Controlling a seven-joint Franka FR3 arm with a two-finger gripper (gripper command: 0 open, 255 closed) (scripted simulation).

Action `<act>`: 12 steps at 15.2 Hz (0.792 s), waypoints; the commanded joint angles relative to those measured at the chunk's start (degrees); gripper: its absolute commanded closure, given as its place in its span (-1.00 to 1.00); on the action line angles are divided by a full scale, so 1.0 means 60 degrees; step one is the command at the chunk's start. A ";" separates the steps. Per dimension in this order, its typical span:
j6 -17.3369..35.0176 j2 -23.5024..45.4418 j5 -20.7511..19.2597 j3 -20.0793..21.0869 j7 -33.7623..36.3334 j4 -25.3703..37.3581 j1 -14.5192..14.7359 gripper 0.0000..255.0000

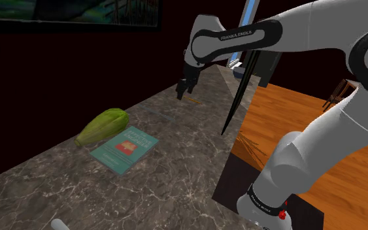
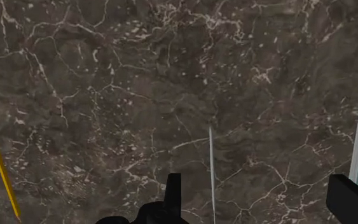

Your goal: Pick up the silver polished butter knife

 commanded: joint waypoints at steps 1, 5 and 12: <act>0.0419 0.0703 0.0043 -0.0001 -0.0063 0.0249 0.0052 -1.00; 0.1046 0.2177 0.0163 -0.0006 -0.0242 0.1013 0.0122 -1.00; 0.1716 0.4788 0.0378 0.0074 -0.0539 0.2809 0.0159 -1.00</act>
